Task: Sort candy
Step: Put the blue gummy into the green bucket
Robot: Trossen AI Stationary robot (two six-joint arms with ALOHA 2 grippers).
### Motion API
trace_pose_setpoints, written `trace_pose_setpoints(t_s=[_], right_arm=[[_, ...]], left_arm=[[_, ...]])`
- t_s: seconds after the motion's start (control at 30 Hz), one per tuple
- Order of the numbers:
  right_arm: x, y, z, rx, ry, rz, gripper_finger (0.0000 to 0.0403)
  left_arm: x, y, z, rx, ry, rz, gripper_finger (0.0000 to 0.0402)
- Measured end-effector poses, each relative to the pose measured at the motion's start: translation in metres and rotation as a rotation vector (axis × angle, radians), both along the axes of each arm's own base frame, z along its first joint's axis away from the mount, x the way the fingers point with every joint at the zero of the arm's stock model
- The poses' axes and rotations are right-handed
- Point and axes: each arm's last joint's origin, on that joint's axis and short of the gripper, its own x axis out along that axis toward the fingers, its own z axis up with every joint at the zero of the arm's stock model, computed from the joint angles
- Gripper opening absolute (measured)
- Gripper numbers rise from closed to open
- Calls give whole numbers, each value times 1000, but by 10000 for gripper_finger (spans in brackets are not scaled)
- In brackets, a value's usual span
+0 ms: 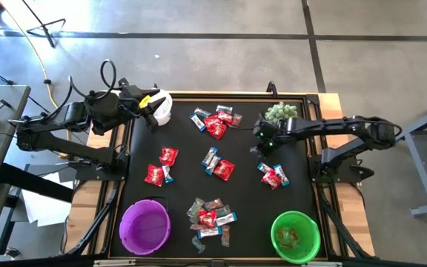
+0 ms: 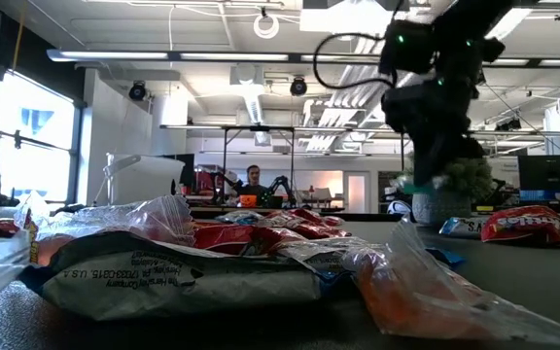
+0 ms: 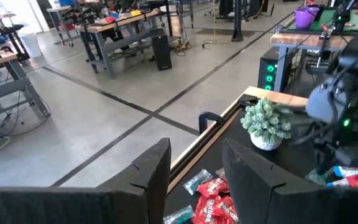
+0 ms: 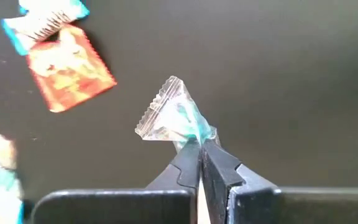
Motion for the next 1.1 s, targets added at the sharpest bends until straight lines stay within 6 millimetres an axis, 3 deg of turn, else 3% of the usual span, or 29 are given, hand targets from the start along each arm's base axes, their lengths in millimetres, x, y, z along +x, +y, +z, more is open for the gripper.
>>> trace_pose_setpoints(t_s=[0.27,0.53,0.77,0.93,1.1], right_arm=[[9,23,67,30,65,50,0],[2,72,119,104,120,22,0],[-10,138,137,287,141,-59,0],[-29,190,140,406,182,-142,0],[-49,230,133,451,277,-278,0]], left_arm=[[-2,0,-6,-4,73,0,131],[-3,0,-8,-18,82,5,131],[-3,0,-8,-4,95,1,131],[-3,0,-8,-2,96,0,131],[-3,0,-8,9,106,-4,131]])
